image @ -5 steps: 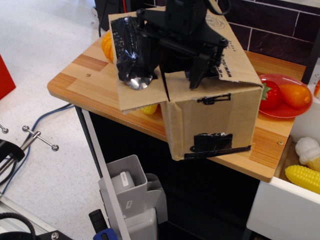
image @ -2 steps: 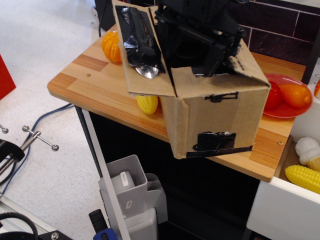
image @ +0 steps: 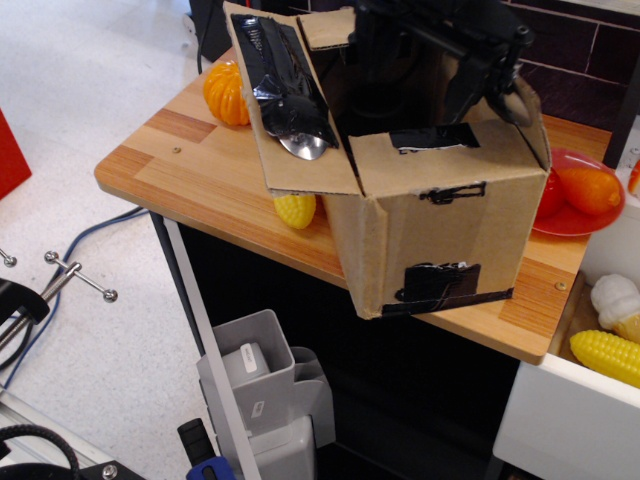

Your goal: Open small4fbox flaps

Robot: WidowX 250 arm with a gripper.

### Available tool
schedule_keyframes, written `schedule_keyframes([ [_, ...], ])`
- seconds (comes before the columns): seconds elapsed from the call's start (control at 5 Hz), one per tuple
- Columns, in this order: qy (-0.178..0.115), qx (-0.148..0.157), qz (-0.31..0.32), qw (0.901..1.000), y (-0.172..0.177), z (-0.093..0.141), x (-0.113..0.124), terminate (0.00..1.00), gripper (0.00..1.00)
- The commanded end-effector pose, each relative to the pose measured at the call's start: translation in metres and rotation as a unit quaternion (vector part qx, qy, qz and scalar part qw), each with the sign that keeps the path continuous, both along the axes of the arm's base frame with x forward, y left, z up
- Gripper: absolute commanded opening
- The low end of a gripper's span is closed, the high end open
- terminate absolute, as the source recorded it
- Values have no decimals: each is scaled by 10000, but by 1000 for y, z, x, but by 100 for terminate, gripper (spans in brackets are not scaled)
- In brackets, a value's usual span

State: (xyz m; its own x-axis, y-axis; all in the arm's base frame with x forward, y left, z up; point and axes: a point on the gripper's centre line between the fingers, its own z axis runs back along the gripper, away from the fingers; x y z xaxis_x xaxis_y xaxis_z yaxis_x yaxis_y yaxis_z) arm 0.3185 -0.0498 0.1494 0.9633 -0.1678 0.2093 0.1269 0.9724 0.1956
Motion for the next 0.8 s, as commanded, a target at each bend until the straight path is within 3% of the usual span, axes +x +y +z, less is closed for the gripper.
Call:
schedule_keyframes([
  [0.0,-404,91,-182,9990,-27,28,19,0,100],
  [0.6,-725,-146,-269,9969,-49,16,28,0,100],
])
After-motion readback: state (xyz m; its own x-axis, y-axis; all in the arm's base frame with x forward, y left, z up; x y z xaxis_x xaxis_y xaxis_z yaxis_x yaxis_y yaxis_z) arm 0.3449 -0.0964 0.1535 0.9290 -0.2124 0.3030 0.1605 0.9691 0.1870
